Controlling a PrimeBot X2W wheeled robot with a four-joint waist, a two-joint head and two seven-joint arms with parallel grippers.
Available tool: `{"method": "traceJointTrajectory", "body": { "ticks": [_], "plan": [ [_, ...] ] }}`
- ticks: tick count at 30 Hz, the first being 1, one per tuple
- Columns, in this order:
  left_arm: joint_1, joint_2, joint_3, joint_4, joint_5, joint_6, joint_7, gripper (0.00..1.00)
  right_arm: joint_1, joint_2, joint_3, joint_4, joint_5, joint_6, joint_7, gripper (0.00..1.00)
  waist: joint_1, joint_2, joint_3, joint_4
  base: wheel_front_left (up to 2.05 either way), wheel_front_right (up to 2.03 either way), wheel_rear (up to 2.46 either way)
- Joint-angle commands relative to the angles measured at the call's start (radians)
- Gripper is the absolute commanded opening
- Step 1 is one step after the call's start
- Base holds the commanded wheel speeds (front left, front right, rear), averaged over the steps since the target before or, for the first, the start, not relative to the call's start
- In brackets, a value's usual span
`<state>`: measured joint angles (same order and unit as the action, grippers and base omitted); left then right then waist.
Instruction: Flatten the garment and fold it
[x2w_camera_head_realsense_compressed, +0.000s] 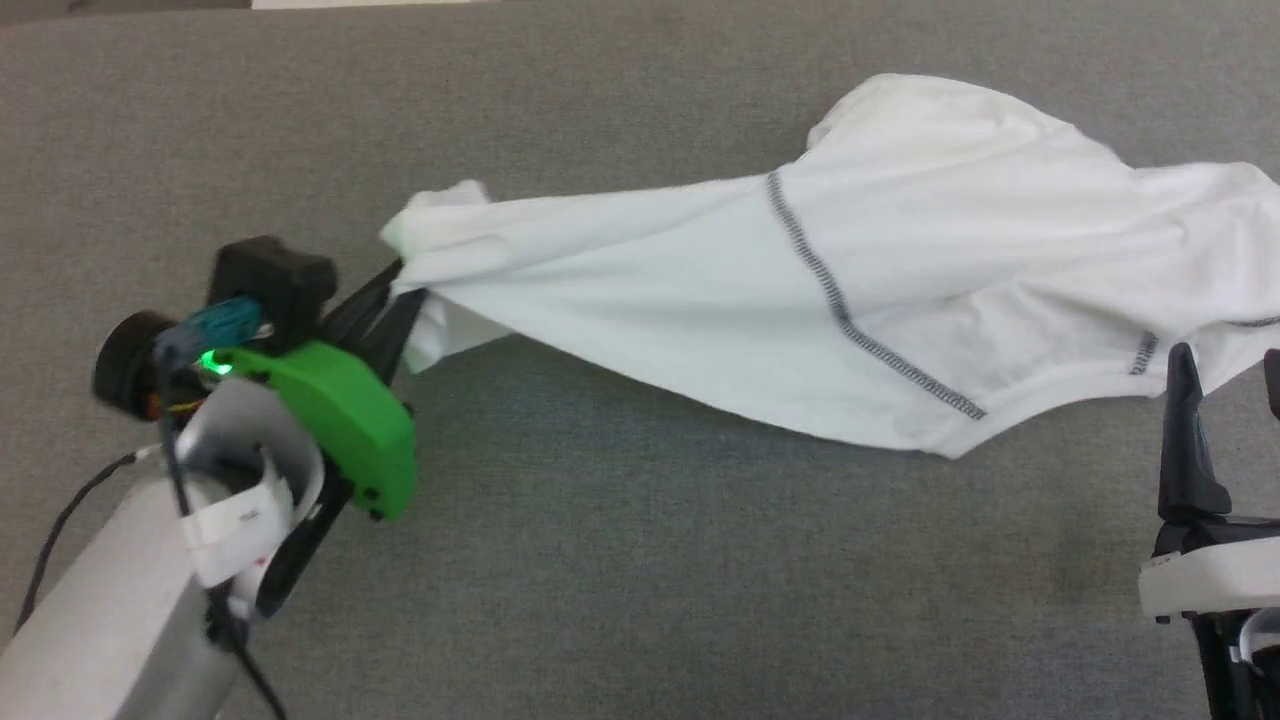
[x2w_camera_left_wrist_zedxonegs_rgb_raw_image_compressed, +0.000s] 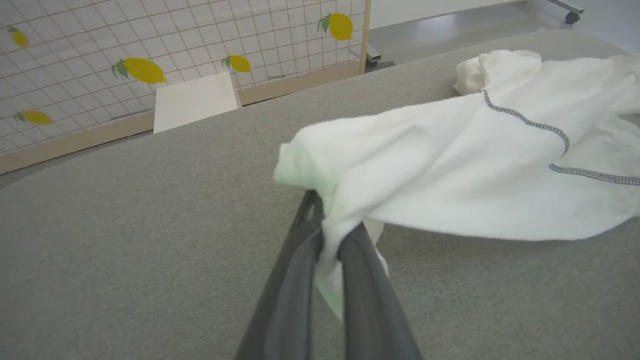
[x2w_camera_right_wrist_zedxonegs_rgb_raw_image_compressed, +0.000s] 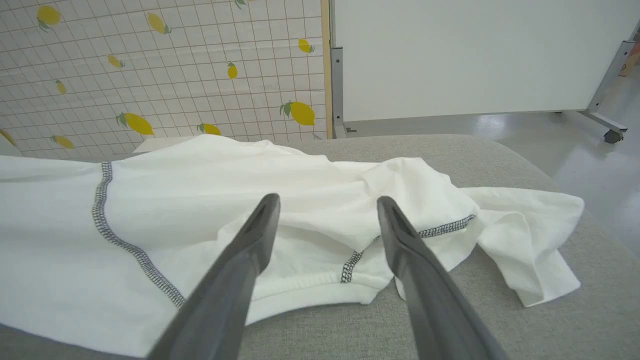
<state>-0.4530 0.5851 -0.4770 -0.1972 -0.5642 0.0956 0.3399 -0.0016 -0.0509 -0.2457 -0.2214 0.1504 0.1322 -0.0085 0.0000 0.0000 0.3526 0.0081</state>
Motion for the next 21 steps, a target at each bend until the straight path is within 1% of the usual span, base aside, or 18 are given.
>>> {"method": "traceJointTrajectory", "body": {
  "ticks": [1, 5, 6, 8, 9, 11, 12, 13, 14, 15, 18, 21],
  "plan": [
    [0.056, 0.021, 0.031, -0.031, -0.024, 0.032, -0.013, 0.00, 0.005, 0.001, 0.002, 0.003, 0.001, -0.002, 0.005, 1.00, 0.0000, 0.0000, -0.034, 0.035, 0.00, 0.00, 0.00],
    [0.246, 0.067, 0.154, -0.117, -0.084, 0.137, -0.057, 0.00, 0.012, 0.001, 0.008, 0.007, 0.002, -0.002, 0.016, 1.00, 0.0000, 0.0000, -0.043, 0.052, 0.00, 0.00, 0.00],
    [0.379, 0.083, 0.231, -0.119, -0.126, 0.187, -0.098, 0.00, 0.015, 0.001, 0.011, 0.009, 0.000, -0.002, 0.023, 1.00, 0.0000, 0.0000, -0.045, 0.057, 0.00, 0.00, 0.00],
    [0.458, 0.085, 0.264, -0.099, -0.152, 0.200, -0.123, 0.00, 0.017, 0.001, 0.009, 0.010, -0.001, -0.002, 0.026, 1.00, 0.0000, 0.0000, -0.046, 0.061, 0.00, 0.00, 0.00],
    [0.489, 0.076, 0.273, -0.089, -0.165, 0.203, -0.137, 0.00, 0.019, 0.001, 0.007, 0.010, -0.003, -0.002, 0.029, 1.00, 0.0000, 0.0000, -0.046, 0.063, 0.00, 0.00, 0.00],
    [0.524, 0.053, 0.276, -0.057, -0.192, 0.186, -0.167, 0.00, 0.019, 0.001, 0.005, 0.011, -0.006, -0.002, 0.034, 1.00, 0.0000, 0.0000, -0.045, 0.066, 0.00, 0.00, 0.00],
    [0.529, 0.043, 0.276, -0.042, -0.198, 0.177, -0.183, 0.20, 0.019, 0.001, 0.006, 0.011, -0.007, -0.002, 0.037, 1.00, 0.0000, 0.0000, -0.045, 0.067, 0.00, 0.00, 0.00],
    [0.530, 0.032, 0.271, -0.023, -0.199, 0.166, -0.202, 0.76, 0.018, 0.001, 0.008, 0.012, -0.009, -0.002, 0.040, 1.00, 0.0000, 0.0000, -0.045, 0.069, 0.00, 0.00, 0.00],
    [0.525, 0.020, 0.266, -0.006, -0.200, 0.156, -0.221, 1.00, 0.017, 0.001, 0.010, 0.012, -0.010, -0.002, 0.042, 1.00, 0.0000, 0.0000, -0.045, 0.070, 0.00, 0.00, 0.00],
    [0.514, 0.004, 0.264, 0.016, -0.195, 0.149, -0.248, 1.00, 0.016, 0.001, 0.013, 0.013, -0.011, -0.002, 0.045, 1.00, 0.0000, 0.0000, -0.046, 0.071, 0.00, 0.00, 0.00],
    [0.474, -0.018, 0.249, 0.049, -0.175, 0.123, -0.302, 1.00, 0.012, 0.001, 0.019, 0.014, -0.013, -0.002, 0.051, 1.00, 0.0000, 0.0000, -0.050, 0.071, 0.00, 0.00, 0.00],
    [0.431, -0.030, 0.246, 0.023, -0.152, 0.113, -0.344, 1.00, 0.012, 0.001, 0.021, 0.012, -0.013, -0.002, 0.056, 1.00, 0.0000, 0.0000, -0.054, 0.069, 0.00, 0.00, 0.00]
  ]
}}
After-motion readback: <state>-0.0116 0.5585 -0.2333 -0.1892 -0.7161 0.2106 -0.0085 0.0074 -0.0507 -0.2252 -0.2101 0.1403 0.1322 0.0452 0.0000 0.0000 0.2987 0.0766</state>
